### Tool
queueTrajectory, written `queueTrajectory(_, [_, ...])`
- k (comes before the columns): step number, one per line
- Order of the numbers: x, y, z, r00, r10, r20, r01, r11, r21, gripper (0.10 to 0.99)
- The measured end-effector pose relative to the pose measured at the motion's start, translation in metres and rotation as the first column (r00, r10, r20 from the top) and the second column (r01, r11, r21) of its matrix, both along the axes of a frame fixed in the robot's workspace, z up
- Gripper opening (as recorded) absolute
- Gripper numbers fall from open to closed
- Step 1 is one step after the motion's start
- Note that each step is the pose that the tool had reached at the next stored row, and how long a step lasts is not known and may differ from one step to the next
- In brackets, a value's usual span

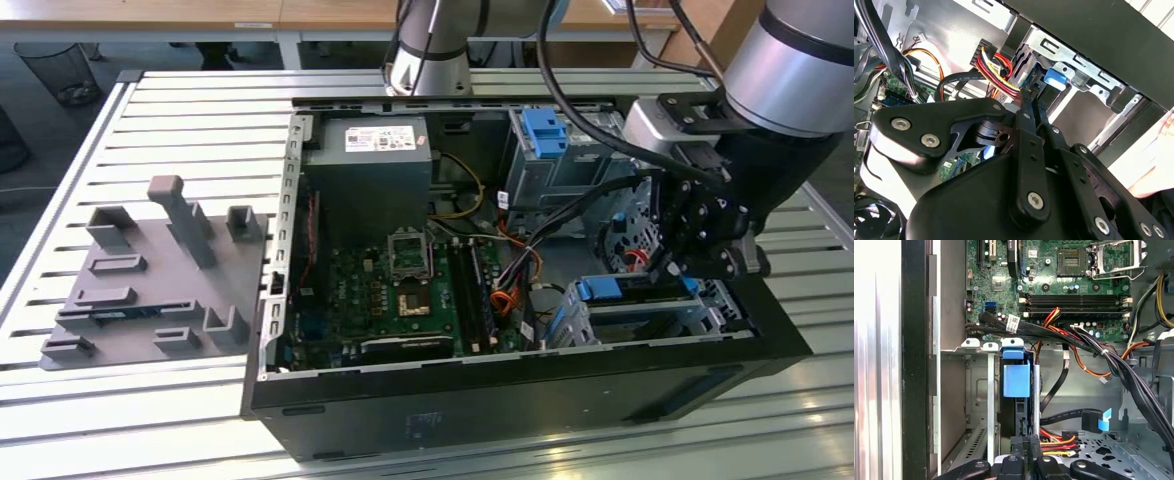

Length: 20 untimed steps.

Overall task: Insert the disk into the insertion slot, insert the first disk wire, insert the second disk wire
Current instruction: 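Insert the first disk wire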

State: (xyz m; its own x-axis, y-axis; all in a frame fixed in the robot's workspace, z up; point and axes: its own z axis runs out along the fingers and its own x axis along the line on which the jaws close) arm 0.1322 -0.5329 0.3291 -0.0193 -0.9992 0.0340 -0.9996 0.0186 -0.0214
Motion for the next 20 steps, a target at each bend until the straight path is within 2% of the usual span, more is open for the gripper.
queueTrajectory(5, [0.0000, 0.0000, 0.0001, 1.0000, 0.000, -0.0001, 0.000, 1.0000, 0.000, 0.176])
queueTrajectory(6, [0.0000, 0.0000, 0.0008, 1.0000, 0.000, -0.0001, 0.000, 1.0000, 0.000, 0.239])
queueTrajectory(12, [0.0000, 0.0000, 0.0074, 1.0000, 0.000, -0.0013, 0.000, 1.0000, 0.000, 0.239])
queueTrajectory(14, [0.0000, 0.0000, 0.0084, 1.0000, 0.000, -0.0019, 0.000, 1.0000, 0.000, 0.224])
queueTrajectory(16, [0.0000, 0.0000, 0.0099, 1.0000, 0.000, -0.0021, 0.000, 1.0000, 0.000, 0.106])
queueTrajectory(20, [0.0000, 0.0000, 0.0115, 1.0000, 0.000, -0.0021, 0.000, 1.0000, 0.000, 0.106])
